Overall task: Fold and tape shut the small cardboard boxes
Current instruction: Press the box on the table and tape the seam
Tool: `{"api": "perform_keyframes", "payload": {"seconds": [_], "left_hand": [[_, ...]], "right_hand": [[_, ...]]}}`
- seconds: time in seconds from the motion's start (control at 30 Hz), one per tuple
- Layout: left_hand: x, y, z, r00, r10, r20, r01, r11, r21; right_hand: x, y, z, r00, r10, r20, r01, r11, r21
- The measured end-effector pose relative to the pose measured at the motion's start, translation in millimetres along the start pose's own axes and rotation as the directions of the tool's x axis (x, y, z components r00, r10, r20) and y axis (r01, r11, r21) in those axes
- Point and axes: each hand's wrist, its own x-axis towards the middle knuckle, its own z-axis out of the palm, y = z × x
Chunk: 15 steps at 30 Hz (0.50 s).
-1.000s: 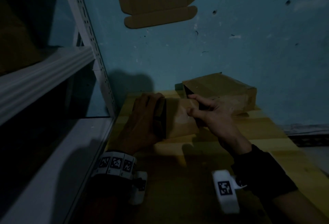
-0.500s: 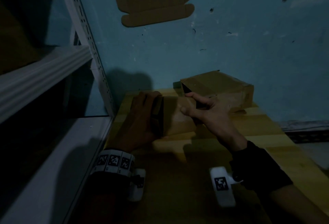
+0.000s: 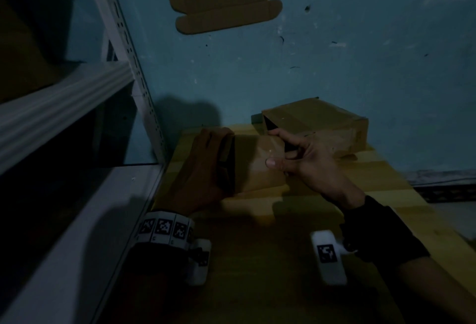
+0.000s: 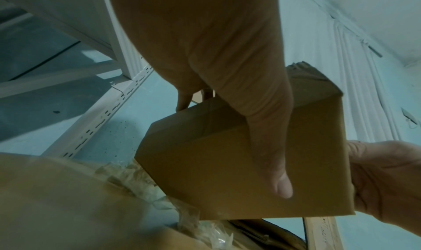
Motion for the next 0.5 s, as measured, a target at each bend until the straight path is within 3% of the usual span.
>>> {"api": "perform_keyframes", "payload": {"seconds": [0.2,0.3,0.5], "left_hand": [[-0.9,-0.4,0.5,1.0,-0.012,0.003,0.012,0.999,-0.031],[-1.8,3.0,-0.2,1.0,-0.006,-0.004,0.006,0.999,-0.041],[1.3,2.6,2.2,1.0,-0.023,0.006,0.023,1.0,0.021]], "right_hand": [[-2.4,-2.9,-1.1,1.0,0.023,0.003,-0.023,0.999,-0.043],[-5.5,-6.7,4.6,0.999,0.002,-0.054,-0.006,0.998,-0.069],[-4.2,-4.9,19.1,0.986,-0.08,-0.149,0.032,0.953,-0.3]]}}
